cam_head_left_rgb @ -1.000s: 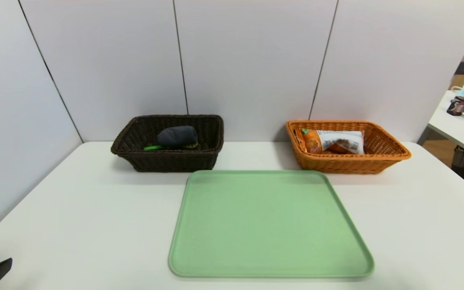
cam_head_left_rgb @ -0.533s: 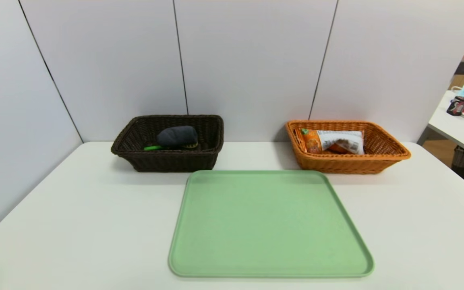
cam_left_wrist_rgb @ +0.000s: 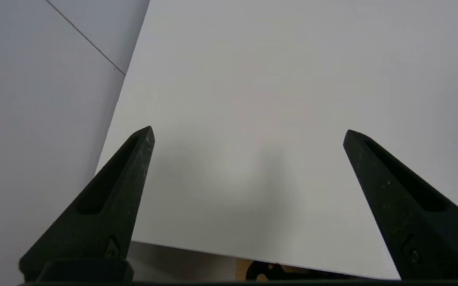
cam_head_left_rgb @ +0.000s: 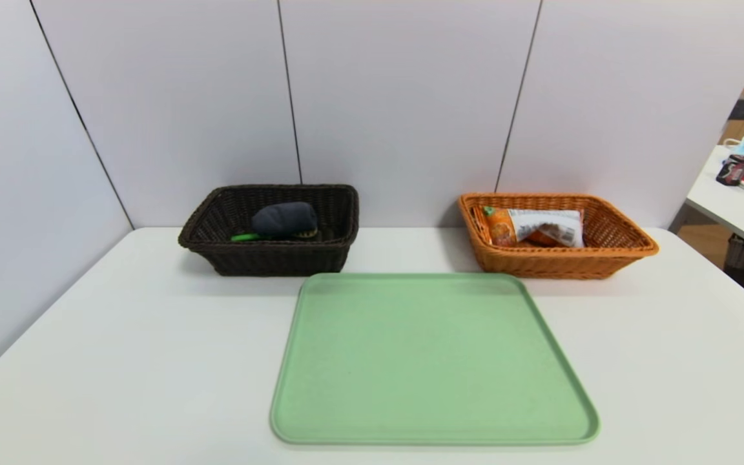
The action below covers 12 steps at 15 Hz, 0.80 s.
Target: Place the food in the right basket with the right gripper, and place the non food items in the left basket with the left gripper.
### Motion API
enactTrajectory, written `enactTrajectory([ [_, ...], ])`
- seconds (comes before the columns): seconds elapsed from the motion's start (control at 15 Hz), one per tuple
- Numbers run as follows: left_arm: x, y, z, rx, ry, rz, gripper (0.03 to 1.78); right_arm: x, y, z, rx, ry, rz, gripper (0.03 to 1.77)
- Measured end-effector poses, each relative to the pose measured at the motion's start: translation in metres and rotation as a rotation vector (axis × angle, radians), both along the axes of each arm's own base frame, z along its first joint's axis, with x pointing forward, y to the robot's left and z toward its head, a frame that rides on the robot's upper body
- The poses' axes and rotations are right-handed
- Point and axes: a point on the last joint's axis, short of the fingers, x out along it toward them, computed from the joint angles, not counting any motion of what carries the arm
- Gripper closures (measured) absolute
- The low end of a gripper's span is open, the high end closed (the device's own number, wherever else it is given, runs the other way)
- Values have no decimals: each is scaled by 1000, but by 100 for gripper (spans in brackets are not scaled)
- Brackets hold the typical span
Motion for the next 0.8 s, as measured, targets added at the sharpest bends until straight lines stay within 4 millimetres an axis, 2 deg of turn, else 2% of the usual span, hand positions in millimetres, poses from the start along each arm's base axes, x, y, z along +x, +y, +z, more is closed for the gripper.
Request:
enactTrajectory([
  [0.27, -10, 0, -20, 1, -33, 5, 12, -10, -1, -12, -2, -28, 20, 10],
  [0.8, -19, -1, -42, -9, -108, -28, 12, -36, 4, -34, 6, -116, 69, 10],
])
